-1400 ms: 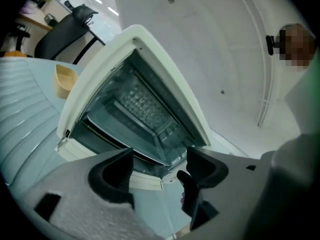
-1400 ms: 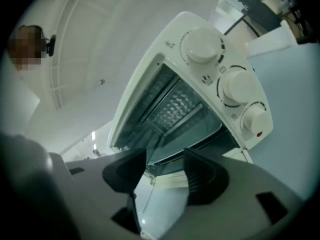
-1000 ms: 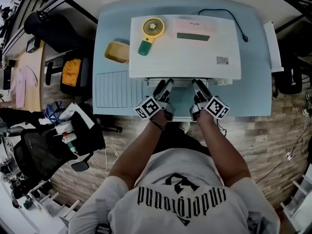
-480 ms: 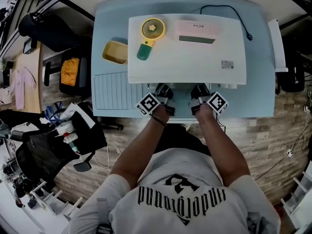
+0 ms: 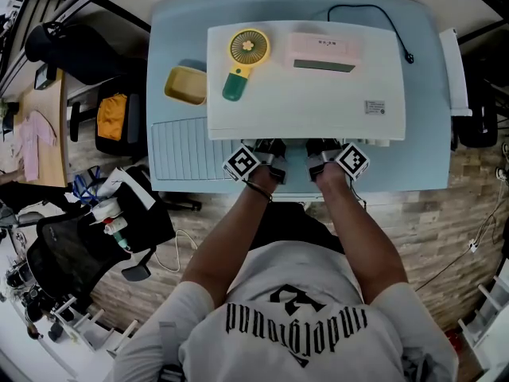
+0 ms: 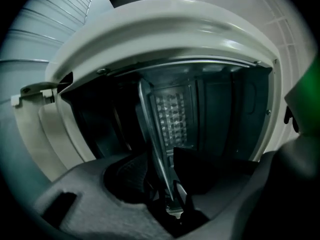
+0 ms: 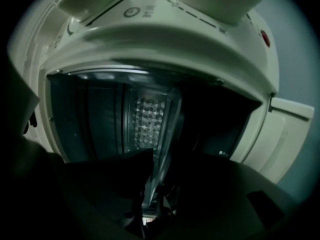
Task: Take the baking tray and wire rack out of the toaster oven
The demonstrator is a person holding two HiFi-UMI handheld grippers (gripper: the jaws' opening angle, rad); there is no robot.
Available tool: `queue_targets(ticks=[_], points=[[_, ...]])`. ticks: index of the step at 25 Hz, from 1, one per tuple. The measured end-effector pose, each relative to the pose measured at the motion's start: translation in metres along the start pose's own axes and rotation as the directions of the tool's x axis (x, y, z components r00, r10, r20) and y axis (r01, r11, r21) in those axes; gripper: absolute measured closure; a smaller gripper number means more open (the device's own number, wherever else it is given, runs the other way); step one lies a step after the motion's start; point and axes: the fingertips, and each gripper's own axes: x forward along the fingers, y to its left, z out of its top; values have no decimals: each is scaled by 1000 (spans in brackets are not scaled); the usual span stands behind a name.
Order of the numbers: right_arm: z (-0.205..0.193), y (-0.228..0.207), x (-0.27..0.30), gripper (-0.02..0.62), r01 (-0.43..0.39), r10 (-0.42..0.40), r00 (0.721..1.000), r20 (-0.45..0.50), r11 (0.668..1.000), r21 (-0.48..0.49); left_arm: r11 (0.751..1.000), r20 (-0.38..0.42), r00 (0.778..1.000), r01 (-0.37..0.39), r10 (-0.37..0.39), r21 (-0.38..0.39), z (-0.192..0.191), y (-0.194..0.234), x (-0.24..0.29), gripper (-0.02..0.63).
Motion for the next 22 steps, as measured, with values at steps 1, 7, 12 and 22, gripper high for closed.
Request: queue_targets(ticks=[1,7,12,22], points=[[-1,-4,-1,474,27,-27,1000,-1,1000,6,1000,-8,1000,-22,22,9,0,5,-1,467],[-4,-5,-1,505,21,-22,1000,6,997,67,998,-16,998,-53,53,28,0,11,-3,514],[-7,-5,-8,508,34,-34,999,-9,999,43,998,-20,998,-64,64,21,-4,12,-10,520],[-31,-4,-45,508,22,-18,998,-60,997,70,996,-44,995,-90,91,28,-26,10,-50,523]])
